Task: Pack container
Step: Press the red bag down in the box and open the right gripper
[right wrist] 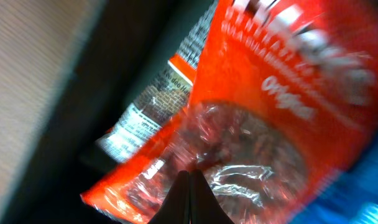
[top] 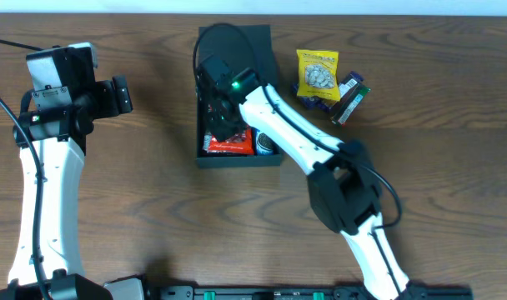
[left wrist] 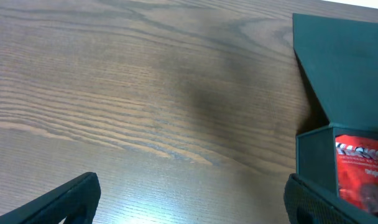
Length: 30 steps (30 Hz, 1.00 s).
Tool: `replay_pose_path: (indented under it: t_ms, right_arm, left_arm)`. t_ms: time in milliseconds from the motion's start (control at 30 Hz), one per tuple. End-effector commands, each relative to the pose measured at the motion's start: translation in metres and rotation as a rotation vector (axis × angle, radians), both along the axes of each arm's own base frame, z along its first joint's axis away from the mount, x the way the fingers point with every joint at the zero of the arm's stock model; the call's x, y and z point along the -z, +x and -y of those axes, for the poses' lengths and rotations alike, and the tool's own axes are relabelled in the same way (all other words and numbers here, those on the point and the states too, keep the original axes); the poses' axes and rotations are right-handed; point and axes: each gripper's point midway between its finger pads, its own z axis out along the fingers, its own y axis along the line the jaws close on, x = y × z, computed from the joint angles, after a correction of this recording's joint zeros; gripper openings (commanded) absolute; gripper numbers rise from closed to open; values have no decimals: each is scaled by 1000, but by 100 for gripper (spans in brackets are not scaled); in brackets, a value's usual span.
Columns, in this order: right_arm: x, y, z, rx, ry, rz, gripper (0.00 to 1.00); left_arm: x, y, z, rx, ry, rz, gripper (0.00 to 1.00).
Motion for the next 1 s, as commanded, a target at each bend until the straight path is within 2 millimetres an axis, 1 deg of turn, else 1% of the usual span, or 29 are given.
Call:
replay_pose_path:
  t_ms: [0,67,167,267,367,467,500,567,633,700,767,867,967]
  right_arm:
    - [21,-12,-6,-30,5,-63,1]
    - [25,-12,-6,-30,2,-67,1]
    - [23,-8,-8,-31,14,-54,1]
    - [9,-2,-12,-30,42,-20,1]
    - [-18,5,-14,-33,77,27,1]
    - [-45,18,-1,0,75,97,1]
    - [-55,25,7,25,60,132,1]
    - [-69,39,29,114,12,190,1]
    - [-74,50,51,179,-35,220,1]
    - [-69,51,64,199,-62,200,1]
    - [-55,48,73,213,-96,156,1]
    - [-32,38,71,197,-108,81,1]
    - [-12,32,68,183,-133,41,1]
  left_arm:
    - [2,1,-4,-9,7,-5,95]
    - [2,1,-4,-9,7,-5,95]
    - [2,1,-4,-9,7,-5,95]
    - [2,1,-4,-9,7,-5,95]
    - [2,1,-4,-9,7,-5,95]
    - [2,1,-4,-9,7,-5,95]
    - [2,1,-4,-9,7,-5,95]
    - [2,1,-4,-8,6,-5,95]
    - [2,1,-4,-8,6,-6,95]
    - [2,1,-3,-4,1,-5,95]
    - [2,1,-3,-3,0,-4,95]
    - [2,1,-3,-4,1,-4,95]
    - [2,1,-3,-4,1,-5,95]
